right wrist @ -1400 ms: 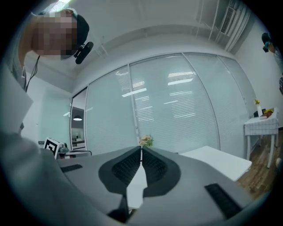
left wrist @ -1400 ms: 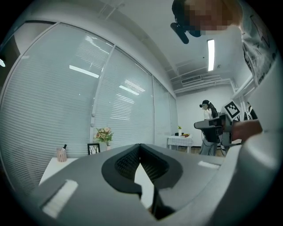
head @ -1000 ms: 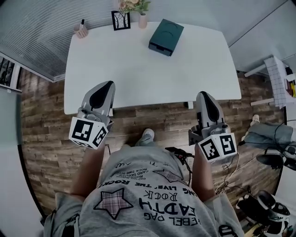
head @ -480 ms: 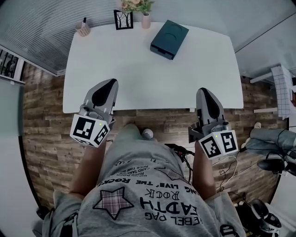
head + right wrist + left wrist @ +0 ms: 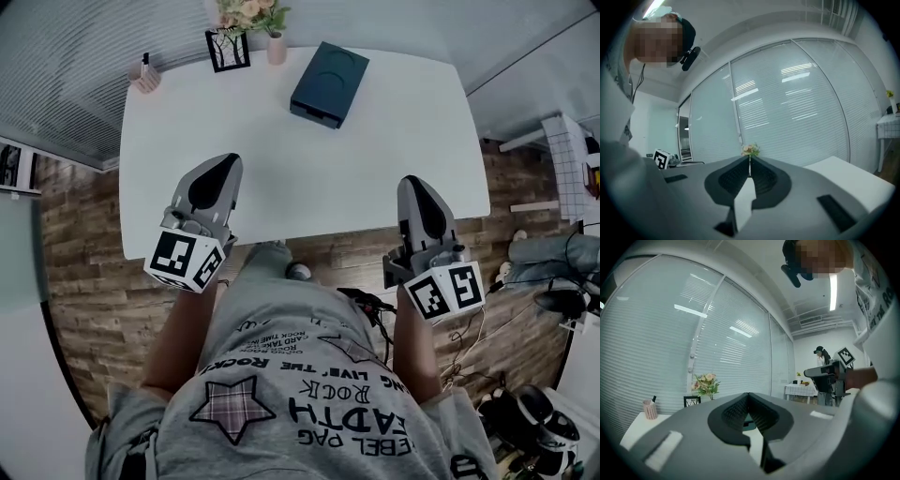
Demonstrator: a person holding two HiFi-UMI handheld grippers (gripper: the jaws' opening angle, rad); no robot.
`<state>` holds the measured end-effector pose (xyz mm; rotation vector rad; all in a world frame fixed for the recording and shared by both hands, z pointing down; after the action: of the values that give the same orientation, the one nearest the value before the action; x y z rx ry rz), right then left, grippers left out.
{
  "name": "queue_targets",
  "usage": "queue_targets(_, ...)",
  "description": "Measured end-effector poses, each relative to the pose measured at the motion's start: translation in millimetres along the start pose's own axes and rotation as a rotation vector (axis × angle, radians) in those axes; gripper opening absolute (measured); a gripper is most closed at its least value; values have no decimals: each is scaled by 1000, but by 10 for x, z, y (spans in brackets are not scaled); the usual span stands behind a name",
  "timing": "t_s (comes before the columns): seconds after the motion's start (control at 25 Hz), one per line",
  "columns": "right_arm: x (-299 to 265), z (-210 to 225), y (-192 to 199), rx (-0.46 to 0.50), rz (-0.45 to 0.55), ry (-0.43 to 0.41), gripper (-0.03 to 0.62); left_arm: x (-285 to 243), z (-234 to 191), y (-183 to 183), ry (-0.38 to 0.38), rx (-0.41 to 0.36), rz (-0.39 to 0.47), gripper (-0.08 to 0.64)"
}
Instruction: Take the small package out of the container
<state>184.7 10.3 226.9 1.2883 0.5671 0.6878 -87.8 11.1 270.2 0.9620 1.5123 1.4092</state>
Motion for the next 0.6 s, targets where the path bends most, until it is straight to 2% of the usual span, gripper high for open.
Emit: queue_targets(0.6, -690, 199, -41, -13, 16, 152, 17, -882, -621, 104, 175, 2, -23, 11)
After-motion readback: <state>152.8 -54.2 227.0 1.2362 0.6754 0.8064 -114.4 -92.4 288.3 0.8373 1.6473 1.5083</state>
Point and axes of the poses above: the fingertips, and each gripper's own axes: x backward along the fingers, z to its right, y out of its underside, the point moved 3 cm from there along x, backward along the fingers, and after that the axes turned 7 degrees about -y, right-handed, at the moved point
